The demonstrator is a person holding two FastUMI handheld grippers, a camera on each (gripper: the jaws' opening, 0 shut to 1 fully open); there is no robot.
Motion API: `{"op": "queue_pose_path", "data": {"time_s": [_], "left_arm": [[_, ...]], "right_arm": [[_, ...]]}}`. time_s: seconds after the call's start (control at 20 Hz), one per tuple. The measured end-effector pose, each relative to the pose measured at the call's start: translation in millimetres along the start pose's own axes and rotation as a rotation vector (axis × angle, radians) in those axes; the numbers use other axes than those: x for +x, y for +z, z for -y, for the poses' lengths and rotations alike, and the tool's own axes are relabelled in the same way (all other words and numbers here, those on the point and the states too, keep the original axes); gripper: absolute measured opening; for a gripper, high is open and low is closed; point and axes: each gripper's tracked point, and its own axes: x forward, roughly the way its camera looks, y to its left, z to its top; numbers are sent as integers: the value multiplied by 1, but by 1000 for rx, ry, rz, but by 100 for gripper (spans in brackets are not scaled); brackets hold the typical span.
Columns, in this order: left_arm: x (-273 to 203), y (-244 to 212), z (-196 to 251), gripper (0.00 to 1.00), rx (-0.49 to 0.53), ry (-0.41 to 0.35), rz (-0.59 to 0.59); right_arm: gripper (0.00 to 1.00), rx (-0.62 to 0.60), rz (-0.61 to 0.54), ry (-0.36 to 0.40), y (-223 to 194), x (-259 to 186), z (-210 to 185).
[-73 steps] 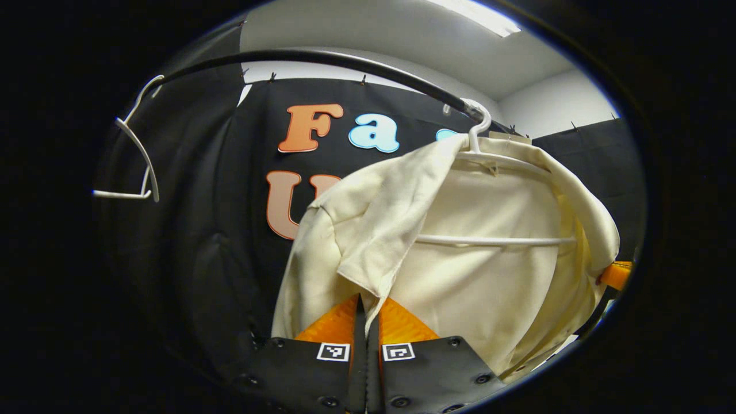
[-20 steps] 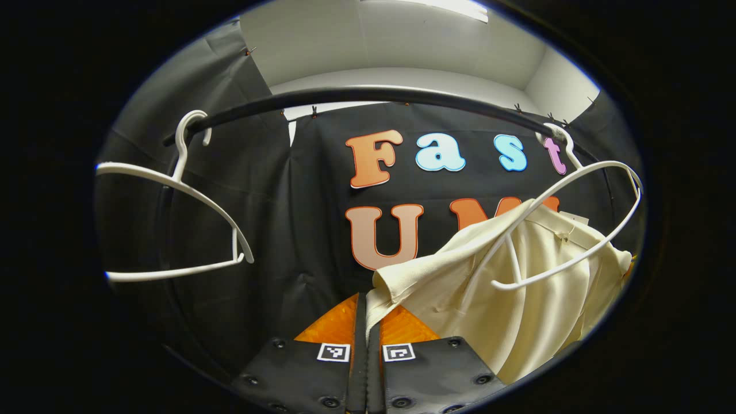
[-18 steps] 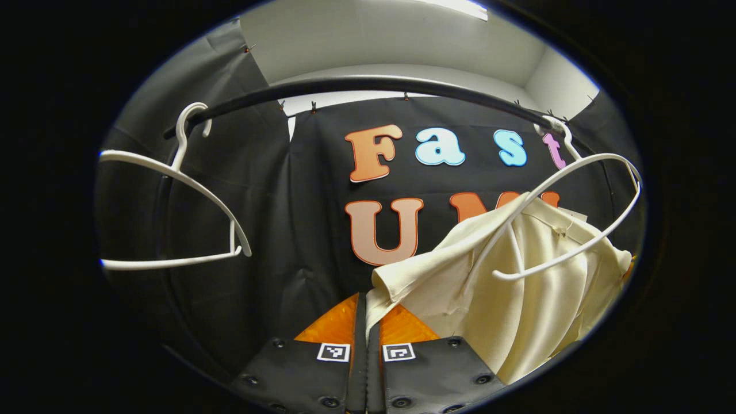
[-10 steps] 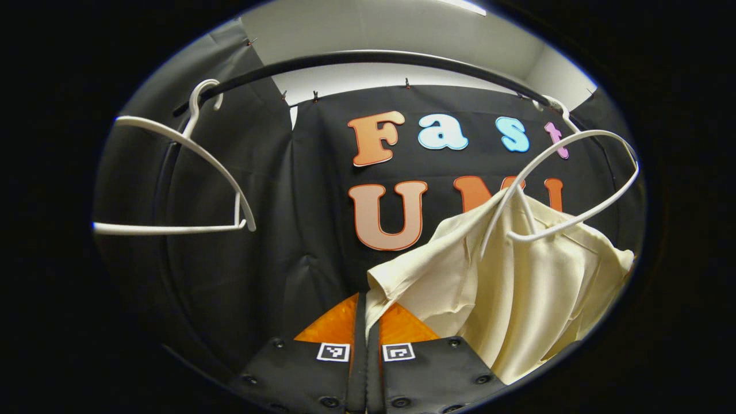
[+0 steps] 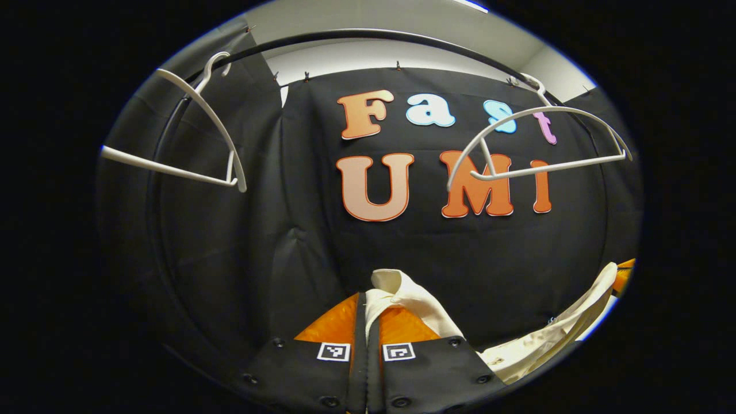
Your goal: Grasp the clothes on the hanger with both hands and then place them into the laundry hamper below.
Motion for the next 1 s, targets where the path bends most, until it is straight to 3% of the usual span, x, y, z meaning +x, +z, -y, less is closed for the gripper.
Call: {"op": "queue_pose_path", "data": {"time_s": [0.65, 1.0], "left_arm": [[-31, -65, 106, 7, -61, -271, -103], [-34, -150, 133, 7, -105, -305, -237]], "right_arm": [[0, 92, -166, 42, -105, 8, -33], [0, 195, -282, 19, -194, 16, -33]]}}
